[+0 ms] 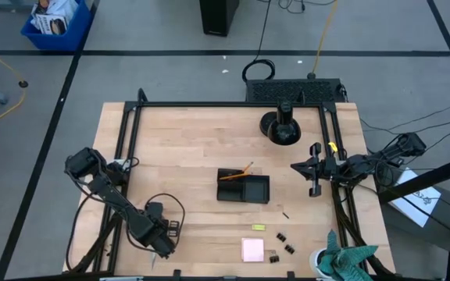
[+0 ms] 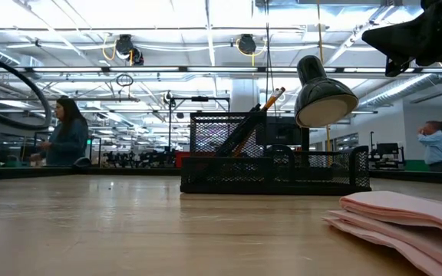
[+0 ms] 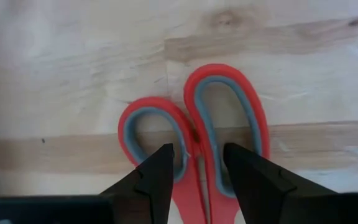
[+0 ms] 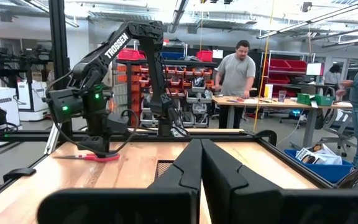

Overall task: Pick and place office supplies into organizer
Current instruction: Put the red scissors into the black desk organizer

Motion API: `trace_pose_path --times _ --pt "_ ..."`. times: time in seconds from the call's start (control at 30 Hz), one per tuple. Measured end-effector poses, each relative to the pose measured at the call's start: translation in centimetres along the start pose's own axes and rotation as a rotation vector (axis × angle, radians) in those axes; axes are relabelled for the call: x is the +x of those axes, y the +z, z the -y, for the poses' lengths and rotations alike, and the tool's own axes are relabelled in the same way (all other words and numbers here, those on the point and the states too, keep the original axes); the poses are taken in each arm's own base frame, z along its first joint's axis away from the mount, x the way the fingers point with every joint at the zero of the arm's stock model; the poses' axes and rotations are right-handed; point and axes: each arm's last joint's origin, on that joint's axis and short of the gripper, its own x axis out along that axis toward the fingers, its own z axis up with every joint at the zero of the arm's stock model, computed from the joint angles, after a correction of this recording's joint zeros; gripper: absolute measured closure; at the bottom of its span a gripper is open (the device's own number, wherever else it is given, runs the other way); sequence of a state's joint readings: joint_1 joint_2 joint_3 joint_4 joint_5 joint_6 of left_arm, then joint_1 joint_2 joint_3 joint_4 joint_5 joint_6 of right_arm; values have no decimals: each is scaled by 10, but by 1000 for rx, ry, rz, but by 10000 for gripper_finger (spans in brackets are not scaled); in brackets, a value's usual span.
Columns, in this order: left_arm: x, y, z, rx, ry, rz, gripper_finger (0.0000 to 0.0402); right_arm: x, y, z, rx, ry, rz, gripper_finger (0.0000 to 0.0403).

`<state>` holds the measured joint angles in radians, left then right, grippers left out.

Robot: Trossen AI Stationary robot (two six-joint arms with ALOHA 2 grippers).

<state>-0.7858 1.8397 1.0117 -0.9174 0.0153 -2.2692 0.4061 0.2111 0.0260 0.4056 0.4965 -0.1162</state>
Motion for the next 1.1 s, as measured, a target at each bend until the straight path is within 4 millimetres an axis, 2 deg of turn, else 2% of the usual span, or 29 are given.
trace_pose_path --times 0.1,0.33,0.43,0.67,0.83,1.1 --pt "0 0 1 101 -33 33 251 0 0 0 0 0 0 399" --pt "1 -1 6 294 -115 76 308 0 0 0 0 0 0 399" --pt "1 -1 7 361 -127 85 320 0 0 0 0 0 0 399" --pt "-2 -4 12 584 -169 131 307 0 0 0 0 0 -1 399" --pt "-3 -5 17 677 -235 211 305 0 -1 0 -5 1 -9 399" --pt "-4 -4 32 649 -414 443 305 0 -2 0 -8 1 -15 399"
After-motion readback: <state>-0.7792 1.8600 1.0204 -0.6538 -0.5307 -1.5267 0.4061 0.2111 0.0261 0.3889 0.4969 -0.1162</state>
